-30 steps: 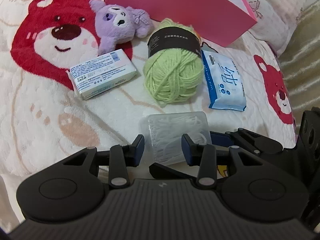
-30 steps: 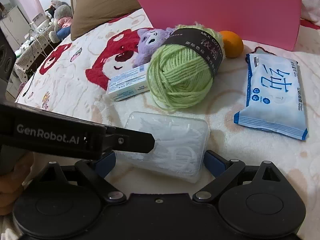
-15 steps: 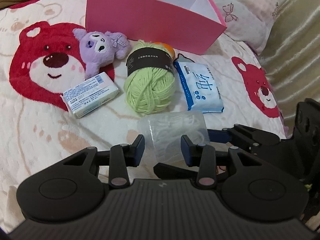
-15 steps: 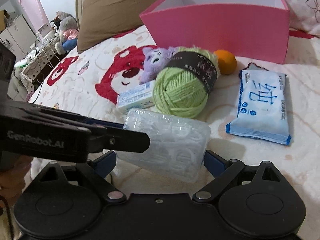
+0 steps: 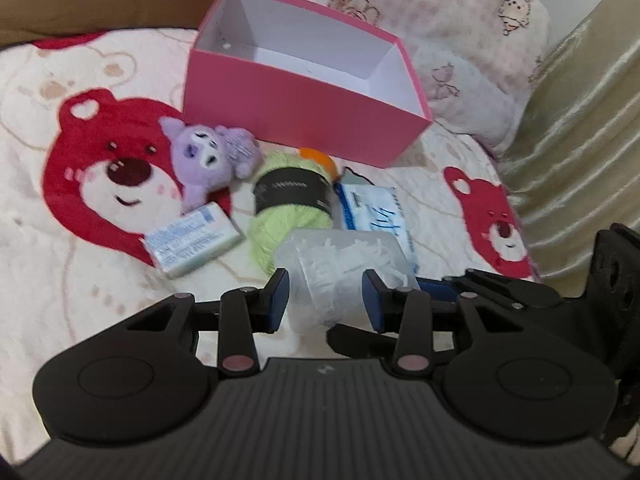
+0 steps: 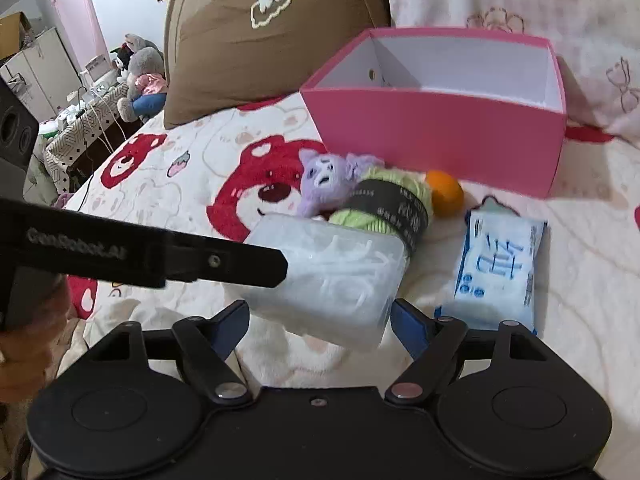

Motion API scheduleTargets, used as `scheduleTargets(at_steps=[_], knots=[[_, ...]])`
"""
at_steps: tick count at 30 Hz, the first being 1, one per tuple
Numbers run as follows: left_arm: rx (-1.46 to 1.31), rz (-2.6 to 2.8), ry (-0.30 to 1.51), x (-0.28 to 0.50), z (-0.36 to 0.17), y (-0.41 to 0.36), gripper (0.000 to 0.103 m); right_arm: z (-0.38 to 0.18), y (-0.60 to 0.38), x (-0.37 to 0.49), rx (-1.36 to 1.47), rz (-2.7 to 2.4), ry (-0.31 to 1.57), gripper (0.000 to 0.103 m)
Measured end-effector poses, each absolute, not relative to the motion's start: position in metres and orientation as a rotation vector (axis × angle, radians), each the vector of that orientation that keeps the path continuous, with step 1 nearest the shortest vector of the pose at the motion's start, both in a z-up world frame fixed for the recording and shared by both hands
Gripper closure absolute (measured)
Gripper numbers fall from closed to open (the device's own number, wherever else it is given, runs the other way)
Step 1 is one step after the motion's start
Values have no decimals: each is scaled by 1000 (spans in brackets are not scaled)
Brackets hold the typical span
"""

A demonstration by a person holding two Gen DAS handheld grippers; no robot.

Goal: Organize objects
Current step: 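Lift the floss box with the left gripper and carry it into the pink box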

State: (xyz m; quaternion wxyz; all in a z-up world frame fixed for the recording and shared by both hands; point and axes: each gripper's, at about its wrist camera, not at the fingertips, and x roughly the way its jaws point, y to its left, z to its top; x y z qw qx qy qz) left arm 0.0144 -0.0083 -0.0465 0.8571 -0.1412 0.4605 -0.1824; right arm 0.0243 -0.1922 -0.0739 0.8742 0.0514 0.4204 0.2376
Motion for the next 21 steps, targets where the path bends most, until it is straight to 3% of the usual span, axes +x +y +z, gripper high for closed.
scheduleTargets(at_steps=[21], knots=[[-193,-350,842,31,39,-11,65,-2,-176,42,-17,483,745,27]])
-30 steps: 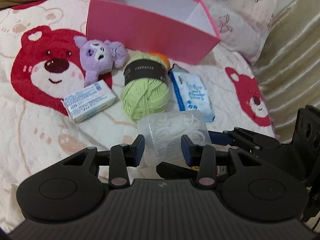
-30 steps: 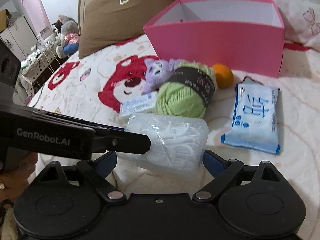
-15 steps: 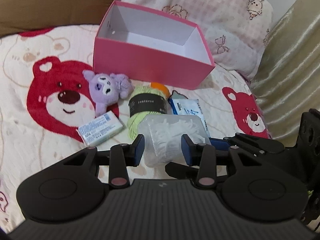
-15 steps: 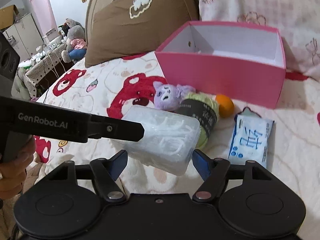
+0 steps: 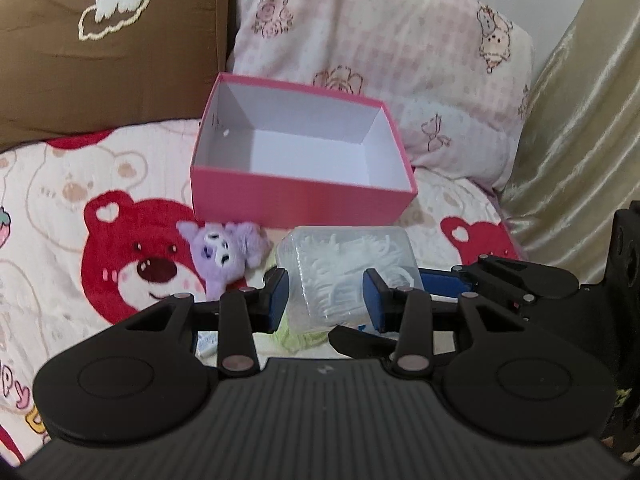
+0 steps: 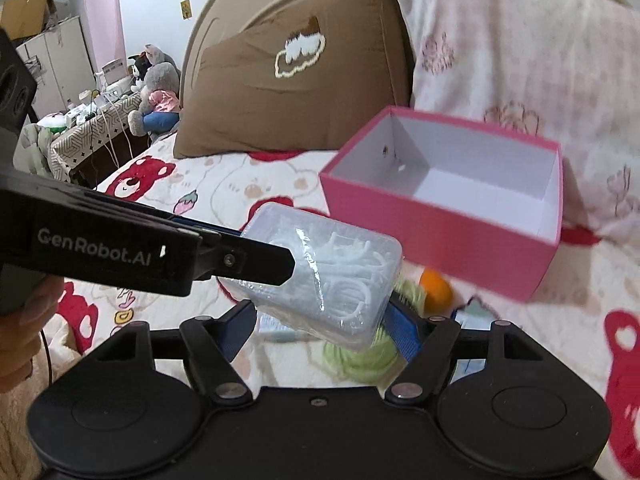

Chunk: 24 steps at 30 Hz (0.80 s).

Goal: Organize objects
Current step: 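Lift the floss box with the left gripper and carry it into the pink box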

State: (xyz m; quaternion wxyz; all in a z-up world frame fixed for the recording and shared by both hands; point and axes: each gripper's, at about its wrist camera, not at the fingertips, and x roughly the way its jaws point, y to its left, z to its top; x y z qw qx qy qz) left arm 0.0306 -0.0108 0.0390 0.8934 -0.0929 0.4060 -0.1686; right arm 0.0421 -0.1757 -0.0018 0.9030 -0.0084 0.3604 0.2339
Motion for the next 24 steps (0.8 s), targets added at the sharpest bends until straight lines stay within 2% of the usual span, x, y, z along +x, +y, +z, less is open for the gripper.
scheduleTargets(at_steps=[12,24], knots=[[-201,-365,832,77,70,-8,64,39,-175,82,-61,455,753,27],[-224,-370,846,165,62,-6,65,44,-179,158,-115,436,778,32]])
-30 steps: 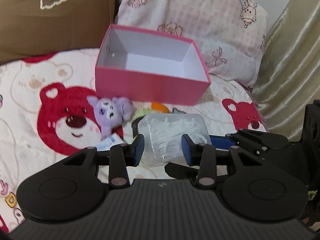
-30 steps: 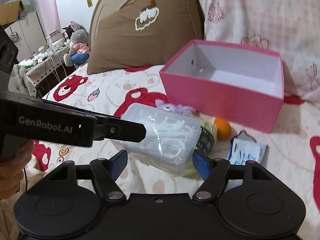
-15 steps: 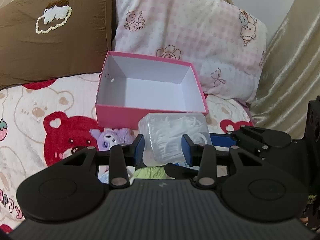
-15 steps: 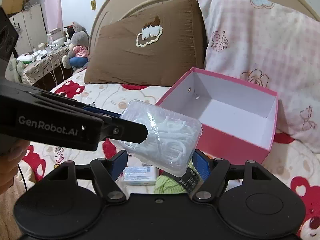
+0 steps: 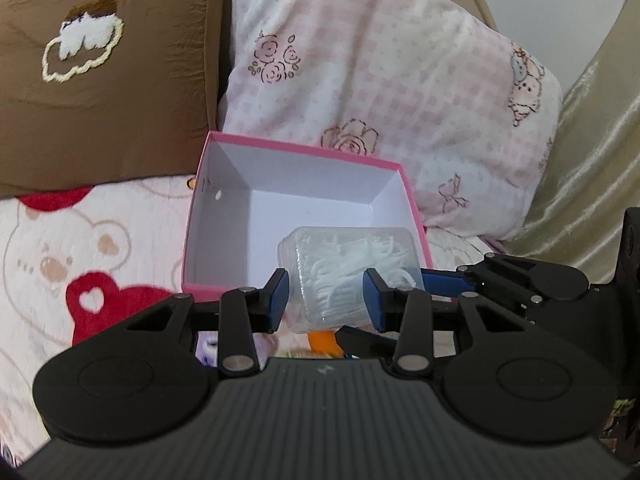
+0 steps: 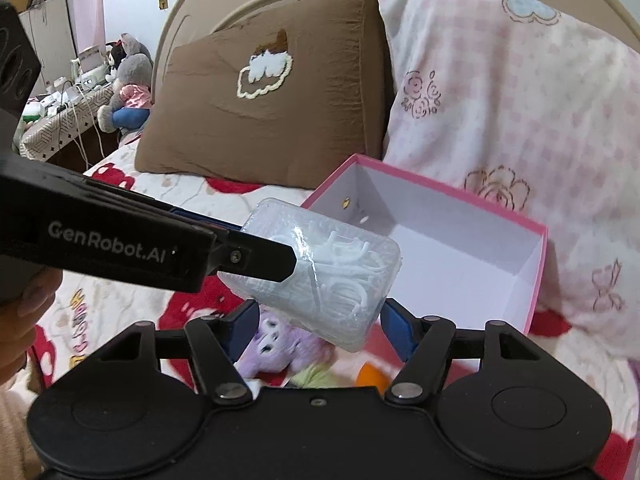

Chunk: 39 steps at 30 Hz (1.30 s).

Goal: Organize objects
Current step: 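Lift the floss box with the left gripper and carry it into the pink box, then lower the floss box into the pink box and open the left gripper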

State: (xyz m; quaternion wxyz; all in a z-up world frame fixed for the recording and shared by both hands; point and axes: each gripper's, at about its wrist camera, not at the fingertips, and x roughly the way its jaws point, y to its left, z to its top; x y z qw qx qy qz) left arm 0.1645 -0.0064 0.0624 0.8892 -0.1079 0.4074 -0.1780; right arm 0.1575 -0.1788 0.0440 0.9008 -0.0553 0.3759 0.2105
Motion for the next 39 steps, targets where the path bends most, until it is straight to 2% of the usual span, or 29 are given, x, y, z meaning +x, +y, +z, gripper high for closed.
scheduleTargets(at_steps=[17,39], knots=[[-259,-347,907,262,-8,-25,65,-11,-208,255,-39,418,858,32],[-247,-263,973,324,-73,-47,65,-76,-219,336,-57,394,1028,34]])
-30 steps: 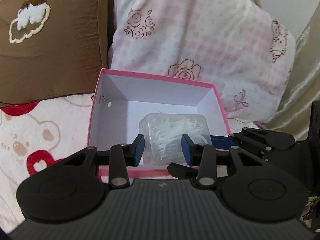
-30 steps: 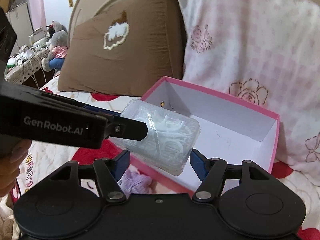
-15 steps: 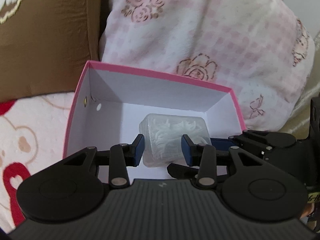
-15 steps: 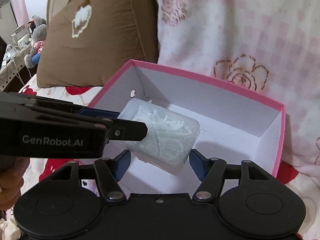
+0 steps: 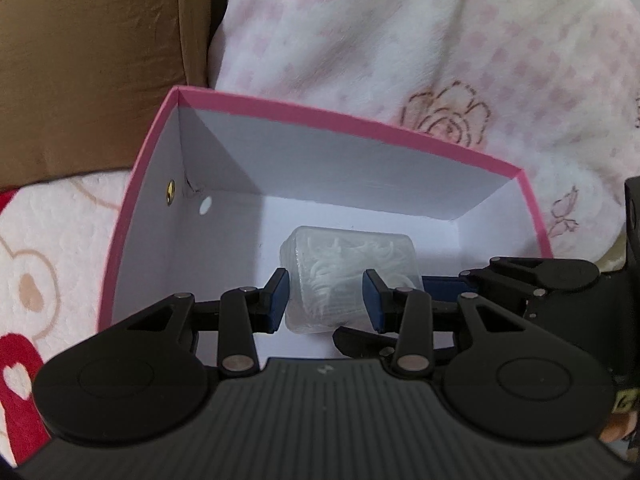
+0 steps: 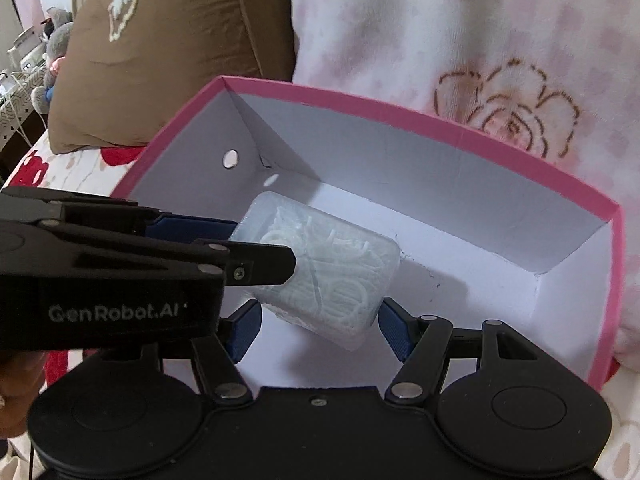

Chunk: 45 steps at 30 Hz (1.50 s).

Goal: Organize objects
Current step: 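Lower the floss box into the pink box and open the left gripper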

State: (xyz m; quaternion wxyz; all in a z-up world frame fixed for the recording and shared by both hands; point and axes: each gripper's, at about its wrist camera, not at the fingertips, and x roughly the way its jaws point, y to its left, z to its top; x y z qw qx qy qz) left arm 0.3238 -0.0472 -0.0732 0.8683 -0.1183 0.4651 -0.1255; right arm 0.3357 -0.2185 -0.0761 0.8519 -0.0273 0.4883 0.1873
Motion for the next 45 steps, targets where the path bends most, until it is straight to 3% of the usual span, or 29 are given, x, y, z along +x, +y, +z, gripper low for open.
scheduleTargets(at_steps=[3,14,20,26,31,36,45], knots=[[-280,-250,1009,332,-81,-45,66,-85,-214,341,-120,385,1061,41],[-301,-201,1097,339,-104,-50,70,-99,-213,351,-135,327,1167,48],[-340,-196,1065,337,-106,-46,72,-99,-225,356,-63,298,1191,48],[-340,-177,1041,339,-104,-41,73,-98,-220,347,-111,289,1164,58],[-359,-183,1027,338,-97,-36,64,-94,-225,349,-94,282,1156,58],[-326,-199,1005,325,-77,-33,62,-77,-228,334,-100,297,1086,42],[-247,-227,1025,283,-38,-20,60,-43,-250,292,34,323,1020,42]])
